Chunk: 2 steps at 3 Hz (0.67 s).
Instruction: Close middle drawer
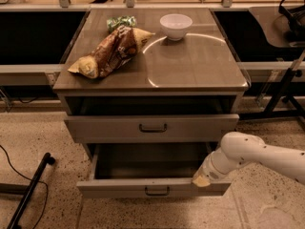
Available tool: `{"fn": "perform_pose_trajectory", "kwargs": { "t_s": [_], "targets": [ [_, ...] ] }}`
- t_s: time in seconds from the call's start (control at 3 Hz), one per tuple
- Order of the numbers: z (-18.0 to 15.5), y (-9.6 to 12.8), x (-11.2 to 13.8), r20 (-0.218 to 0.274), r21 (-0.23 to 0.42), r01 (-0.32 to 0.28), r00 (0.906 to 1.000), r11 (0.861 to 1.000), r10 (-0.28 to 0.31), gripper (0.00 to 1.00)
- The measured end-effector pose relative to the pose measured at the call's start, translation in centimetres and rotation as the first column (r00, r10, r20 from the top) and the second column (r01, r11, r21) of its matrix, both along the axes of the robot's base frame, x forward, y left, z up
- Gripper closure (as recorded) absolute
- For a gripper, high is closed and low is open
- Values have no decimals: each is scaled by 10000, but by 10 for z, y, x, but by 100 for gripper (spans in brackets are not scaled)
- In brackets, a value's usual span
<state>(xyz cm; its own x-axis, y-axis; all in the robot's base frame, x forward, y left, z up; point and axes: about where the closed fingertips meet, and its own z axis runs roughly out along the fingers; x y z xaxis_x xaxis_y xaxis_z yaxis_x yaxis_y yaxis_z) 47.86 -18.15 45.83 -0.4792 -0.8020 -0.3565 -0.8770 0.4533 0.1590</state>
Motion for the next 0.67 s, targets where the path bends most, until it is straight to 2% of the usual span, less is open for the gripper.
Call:
{"fn": "perform_pose_trajectory", "kwargs": {
  "t_s": [0.67],
  "targets": [
    [-1,-5,9,54,-30,120,9999,9999,-120,100]
  ]
}}
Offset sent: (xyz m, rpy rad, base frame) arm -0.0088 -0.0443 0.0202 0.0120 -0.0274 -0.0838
